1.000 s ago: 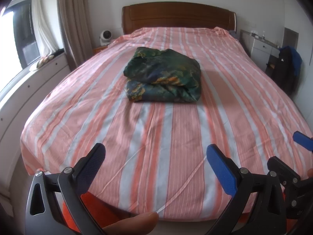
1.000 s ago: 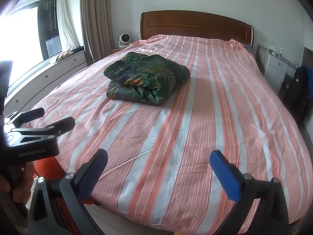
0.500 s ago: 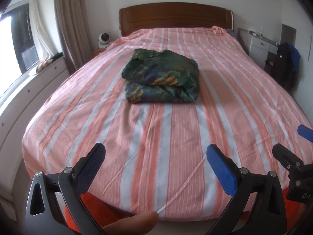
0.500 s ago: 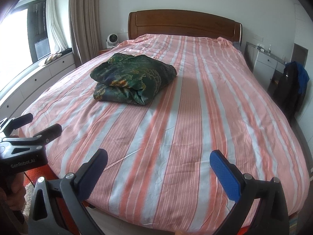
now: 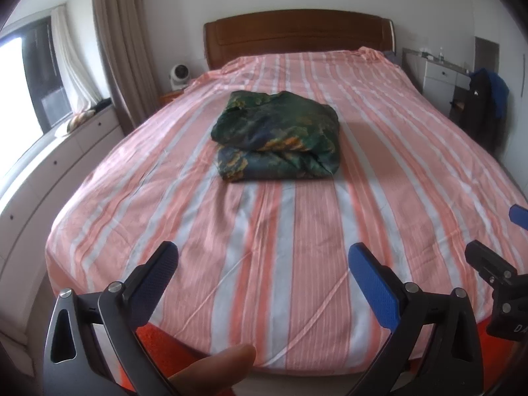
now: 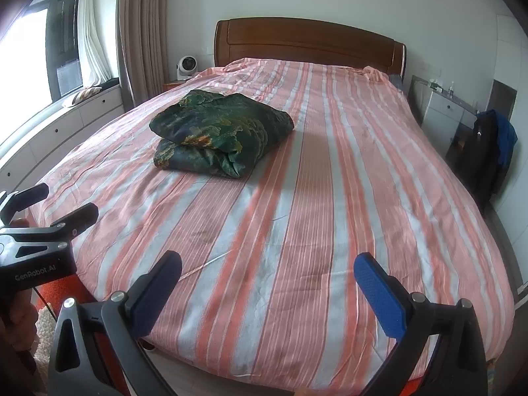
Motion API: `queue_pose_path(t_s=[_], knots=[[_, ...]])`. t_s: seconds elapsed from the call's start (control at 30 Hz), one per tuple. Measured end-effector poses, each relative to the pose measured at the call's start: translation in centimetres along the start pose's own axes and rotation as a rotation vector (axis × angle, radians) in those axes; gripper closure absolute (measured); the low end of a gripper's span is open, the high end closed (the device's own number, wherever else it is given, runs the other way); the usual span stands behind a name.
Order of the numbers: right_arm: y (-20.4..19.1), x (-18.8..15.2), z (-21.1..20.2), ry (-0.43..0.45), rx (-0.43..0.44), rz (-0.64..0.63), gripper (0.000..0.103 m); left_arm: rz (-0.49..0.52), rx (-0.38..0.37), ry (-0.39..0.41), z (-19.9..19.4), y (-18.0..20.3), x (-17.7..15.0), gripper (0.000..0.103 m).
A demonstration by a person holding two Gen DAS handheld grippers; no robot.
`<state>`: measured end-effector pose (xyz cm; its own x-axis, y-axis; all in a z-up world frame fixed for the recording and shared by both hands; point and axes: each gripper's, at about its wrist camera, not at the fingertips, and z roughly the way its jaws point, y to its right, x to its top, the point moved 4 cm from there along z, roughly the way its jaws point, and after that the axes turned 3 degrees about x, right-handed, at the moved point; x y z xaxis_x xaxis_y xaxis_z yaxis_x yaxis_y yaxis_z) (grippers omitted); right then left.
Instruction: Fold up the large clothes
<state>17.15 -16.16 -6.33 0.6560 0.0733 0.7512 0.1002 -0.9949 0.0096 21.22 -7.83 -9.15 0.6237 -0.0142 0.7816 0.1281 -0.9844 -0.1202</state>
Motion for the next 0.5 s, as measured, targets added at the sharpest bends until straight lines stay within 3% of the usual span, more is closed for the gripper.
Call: queue_pose_path(t_s=[0.5], knots=[[0.21, 0.20, -0.25, -0.011, 0.027, 0.025, 0.000, 0.011, 0.008, 0.003, -0.30, 0.56, 0.57, 0.000]])
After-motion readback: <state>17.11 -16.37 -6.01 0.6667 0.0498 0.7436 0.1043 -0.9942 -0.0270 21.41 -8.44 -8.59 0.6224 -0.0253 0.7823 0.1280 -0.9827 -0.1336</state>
